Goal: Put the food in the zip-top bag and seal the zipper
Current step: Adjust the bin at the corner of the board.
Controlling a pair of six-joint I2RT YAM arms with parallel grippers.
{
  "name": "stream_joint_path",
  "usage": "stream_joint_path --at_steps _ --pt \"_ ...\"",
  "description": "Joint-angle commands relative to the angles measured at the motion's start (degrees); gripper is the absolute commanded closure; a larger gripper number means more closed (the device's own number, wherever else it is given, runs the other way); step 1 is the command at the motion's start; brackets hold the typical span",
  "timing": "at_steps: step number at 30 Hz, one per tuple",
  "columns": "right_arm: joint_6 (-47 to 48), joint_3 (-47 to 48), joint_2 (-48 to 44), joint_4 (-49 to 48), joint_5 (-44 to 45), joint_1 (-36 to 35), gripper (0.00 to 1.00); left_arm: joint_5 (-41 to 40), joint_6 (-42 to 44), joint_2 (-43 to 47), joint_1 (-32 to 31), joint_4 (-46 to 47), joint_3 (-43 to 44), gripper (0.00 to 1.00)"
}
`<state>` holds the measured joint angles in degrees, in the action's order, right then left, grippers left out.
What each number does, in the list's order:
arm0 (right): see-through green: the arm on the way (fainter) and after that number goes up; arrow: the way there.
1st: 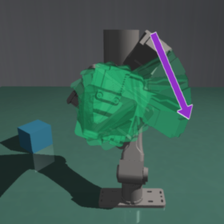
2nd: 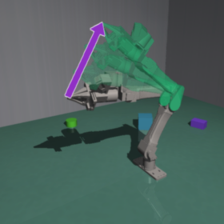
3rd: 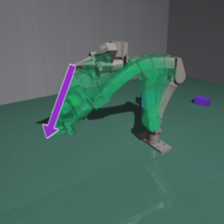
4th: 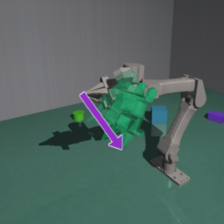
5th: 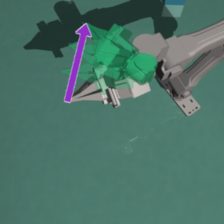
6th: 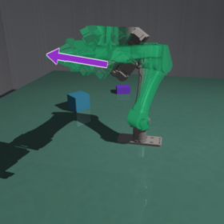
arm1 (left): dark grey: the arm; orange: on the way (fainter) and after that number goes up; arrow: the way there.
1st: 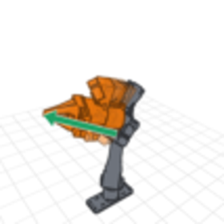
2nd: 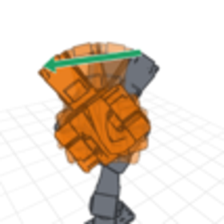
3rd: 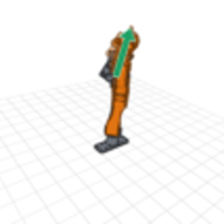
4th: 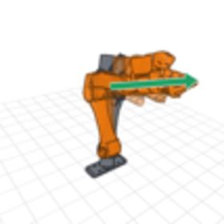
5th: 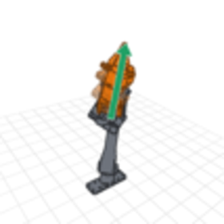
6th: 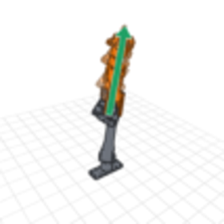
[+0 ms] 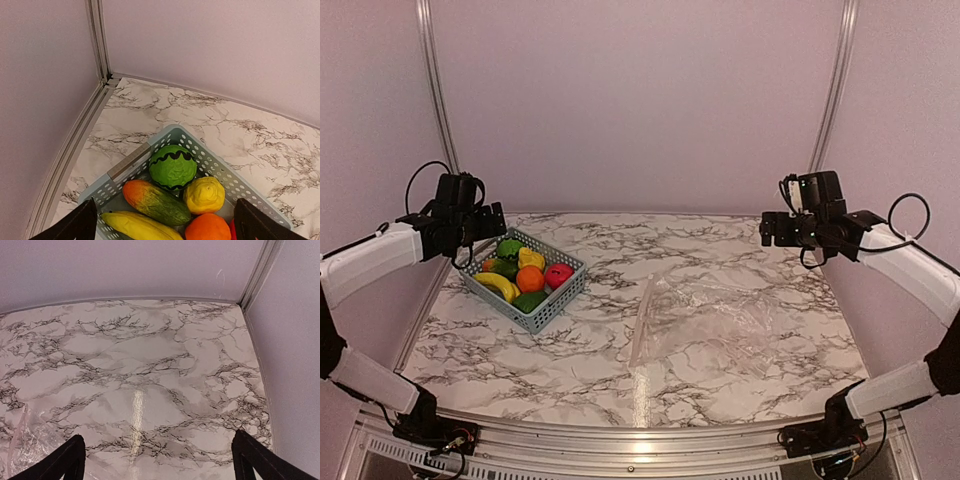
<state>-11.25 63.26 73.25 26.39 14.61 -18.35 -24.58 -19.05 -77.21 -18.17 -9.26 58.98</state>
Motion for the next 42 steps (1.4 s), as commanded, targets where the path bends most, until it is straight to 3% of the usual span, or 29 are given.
stream_joint_path --at_steps 1,5,9,14,18,23,30,36,42 --pt "0.13 0.52 -1.29 0.91 0.01 0.82 0.01 3.88 -1.43 -2.95 1.32 2.35 3.23 0.07" --pt "0.78 0.38 -2.41 0.46 -2.51 0.90 0.02 12.13 2.00 -3.57 -1.00 4.06 4.37 0.22" --pt "1.38 -0.06 -2.72 0.47 -9.32 0.95 0.04 19.81 5.18 -4.94 -6.04 3.34 5.76 0.31" --pt "-0.40 -1.46 -2.33 -0.52 -17.71 0.80 0.08 21.03 7.72 -8.66 -15.04 -2.79 9.22 0.35" --pt "-1.92 -1.91 -1.26 -0.32 -20.06 0.55 0.11 18.43 3.44 -12.59 -18.82 -11.24 13.73 0.40" --pt "-3.35 -3.14 -0.59 -1.59 -22.05 0.18 0.13 12.78 -3.64 -14.72 -20.14 -17.10 16.16 0.39" --pt "-5.26 -4.37 0.26 -2.31 -23.91 -1.07 0.15 7.54 -7.08 -21.53 -20.15 -22.39 23.39 0.26" --pt "-5.19 -3.83 0.66 -2.00 -24.25 -1.25 0.15 11.24 -9.59 -29.09 -20.15 -25.23 30.47 0.23" --pt "-5.23 -5.00 -0.25 -1.04 -23.94 -1.20 0.16 14.31 -12.53 -34.44 -20.15 -26.69 34.54 0.27"
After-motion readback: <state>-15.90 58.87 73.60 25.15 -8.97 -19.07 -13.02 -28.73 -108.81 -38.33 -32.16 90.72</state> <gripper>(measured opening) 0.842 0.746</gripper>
